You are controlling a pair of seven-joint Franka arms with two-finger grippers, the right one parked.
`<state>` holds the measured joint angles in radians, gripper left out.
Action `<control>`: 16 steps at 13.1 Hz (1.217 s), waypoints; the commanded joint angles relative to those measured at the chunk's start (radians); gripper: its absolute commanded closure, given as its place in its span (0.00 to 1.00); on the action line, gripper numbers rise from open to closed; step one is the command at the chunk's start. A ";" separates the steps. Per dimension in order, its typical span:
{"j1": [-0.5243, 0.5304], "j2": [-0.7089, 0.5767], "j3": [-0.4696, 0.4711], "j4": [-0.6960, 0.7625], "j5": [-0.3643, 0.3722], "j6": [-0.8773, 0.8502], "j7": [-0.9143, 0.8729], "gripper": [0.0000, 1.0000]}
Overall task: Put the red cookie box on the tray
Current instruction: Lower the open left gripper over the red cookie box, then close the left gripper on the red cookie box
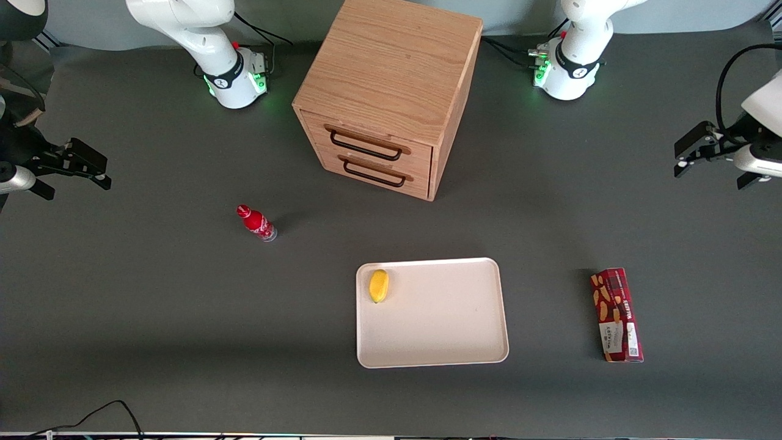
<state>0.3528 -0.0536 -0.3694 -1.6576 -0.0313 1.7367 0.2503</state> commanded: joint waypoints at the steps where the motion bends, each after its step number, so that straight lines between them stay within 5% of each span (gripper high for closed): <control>1: -0.009 0.225 -0.012 0.204 0.059 -0.022 -0.065 0.00; 5: -0.081 0.492 -0.011 0.335 0.230 0.042 -0.199 0.00; 10: -0.106 0.702 -0.005 0.355 0.321 0.259 -0.416 0.00; 16: -0.120 0.871 0.040 0.343 0.444 0.463 -0.467 0.00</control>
<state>0.2546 0.7867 -0.3566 -1.3487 0.3789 2.1837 -0.1940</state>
